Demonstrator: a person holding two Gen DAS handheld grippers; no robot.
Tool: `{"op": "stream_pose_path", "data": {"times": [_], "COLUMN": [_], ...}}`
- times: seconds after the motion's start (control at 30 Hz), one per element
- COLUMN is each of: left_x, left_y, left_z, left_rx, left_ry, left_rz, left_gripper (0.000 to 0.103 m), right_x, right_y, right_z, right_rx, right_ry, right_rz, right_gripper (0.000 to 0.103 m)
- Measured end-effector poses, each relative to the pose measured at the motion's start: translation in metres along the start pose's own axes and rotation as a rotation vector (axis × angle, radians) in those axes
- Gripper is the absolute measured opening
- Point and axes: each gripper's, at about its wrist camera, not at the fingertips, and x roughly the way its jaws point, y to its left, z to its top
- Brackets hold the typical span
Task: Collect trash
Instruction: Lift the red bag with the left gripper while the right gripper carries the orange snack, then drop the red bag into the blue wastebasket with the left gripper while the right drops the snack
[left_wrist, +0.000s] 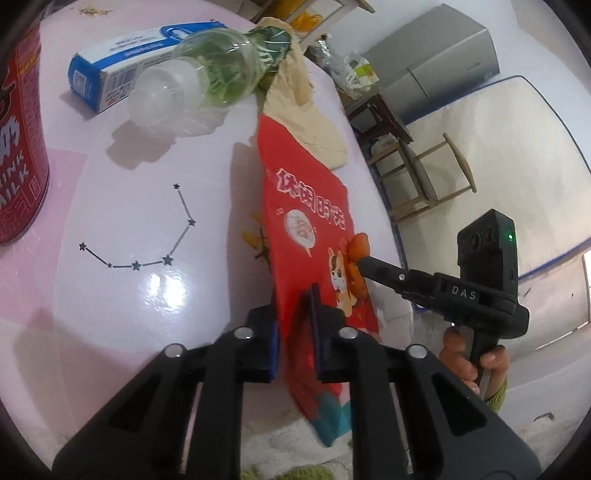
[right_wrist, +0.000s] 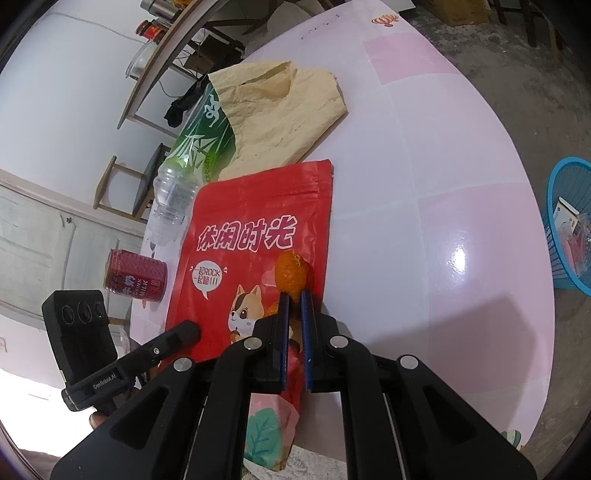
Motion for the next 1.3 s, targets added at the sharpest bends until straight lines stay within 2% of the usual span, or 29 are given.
{"op": "stream_pose_path", "data": {"times": [0.13,0.37,0.6,0.8,0.9,1.07,1.2,1.3], "left_x": [-0.006,-0.029,-0.025,0.001,0.031,0.117,0.198,0.260], "left_y": [-0.010,-0.027,-0.062,-0.115,-0.144,-0.187,-0.210,-0.224], "left_z": [-0.002,0.000,0.012,0.038,0.057,0.091,0.103,0.107], "left_rx": [0.031,0.061,0.129,0.227,0.259,0.246,0.212,0.186], "left_ry": [-0.020,-0.063,-0.072,-0.039,0.010,0.170,0.309,0.394], "left_rz": [-0.002,-0.057,-0.122,-0.212,-0.263,-0.307,-0.283,-0.231], "left_gripper": [0.000,0.000,0.000,0.000,0.000,0.000,0.000,0.000], "right_x": [-0.012,-0.047,-0.102,-0.169,-0.195,-0.209,-0.201,-0.192], "right_y": [0.001,-0.003,-0.023,-0.075,-0.112,-0.188,-0.244,-0.273], "right_z": [-0.002,-0.003,-0.007,-0.019,-0.027,-0.041,-0.047,-0.051], "right_rx": [0.001,0.015,0.060,0.160,0.246,0.424,0.564,0.633], "right_ry": [-0.021,-0.085,-0.227,-0.413,-0.486,-0.541,-0.528,-0.520], "right_rz": [0.032,0.105,0.145,0.080,0.020,-0.083,-0.103,-0.124], "right_gripper": [0.007,0.007,0.007,0.007,0.007,0.007,0.007,0.007]}}
